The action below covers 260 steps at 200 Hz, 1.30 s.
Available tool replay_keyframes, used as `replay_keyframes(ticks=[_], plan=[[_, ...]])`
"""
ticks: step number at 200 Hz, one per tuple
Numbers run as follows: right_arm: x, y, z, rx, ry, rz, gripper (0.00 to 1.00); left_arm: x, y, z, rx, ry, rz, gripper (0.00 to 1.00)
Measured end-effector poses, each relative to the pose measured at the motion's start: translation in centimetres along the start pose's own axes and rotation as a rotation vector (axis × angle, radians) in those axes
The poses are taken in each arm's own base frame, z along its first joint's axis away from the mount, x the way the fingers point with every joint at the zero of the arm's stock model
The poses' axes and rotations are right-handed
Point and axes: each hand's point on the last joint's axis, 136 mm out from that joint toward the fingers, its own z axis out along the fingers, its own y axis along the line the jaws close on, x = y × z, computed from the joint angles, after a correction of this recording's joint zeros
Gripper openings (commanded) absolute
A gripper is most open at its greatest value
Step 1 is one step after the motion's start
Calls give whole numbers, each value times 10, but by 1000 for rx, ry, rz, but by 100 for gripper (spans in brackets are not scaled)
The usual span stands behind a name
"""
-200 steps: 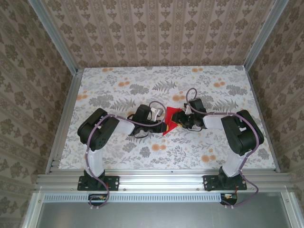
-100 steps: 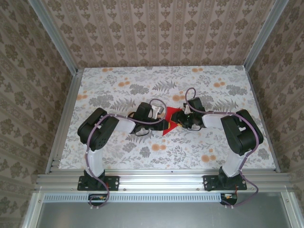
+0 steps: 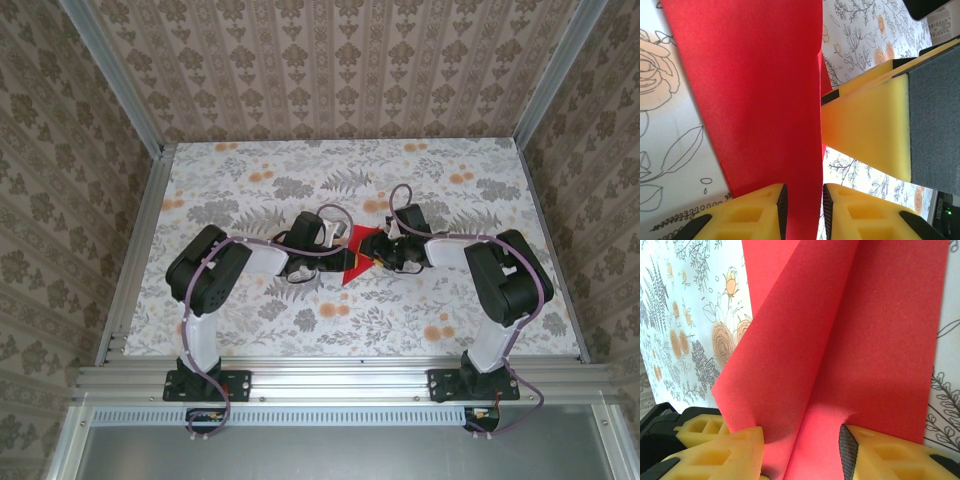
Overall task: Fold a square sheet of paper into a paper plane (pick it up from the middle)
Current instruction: Fourth fold the wing at the center of the table.
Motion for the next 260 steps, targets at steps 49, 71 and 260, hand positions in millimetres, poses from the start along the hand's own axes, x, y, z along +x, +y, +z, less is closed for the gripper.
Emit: replay_keyframes(ticks=[49, 71, 260], plan=[[-1, 0, 0, 16, 0, 14, 50, 0, -1, 1, 7, 7, -1, 27], [-1, 0, 1, 34, 0, 14, 51, -1, -1, 1, 8, 3, -1, 31], [-9, -1, 7, 277, -38, -48, 63, 3, 10, -48, -142, -131, -36, 36]])
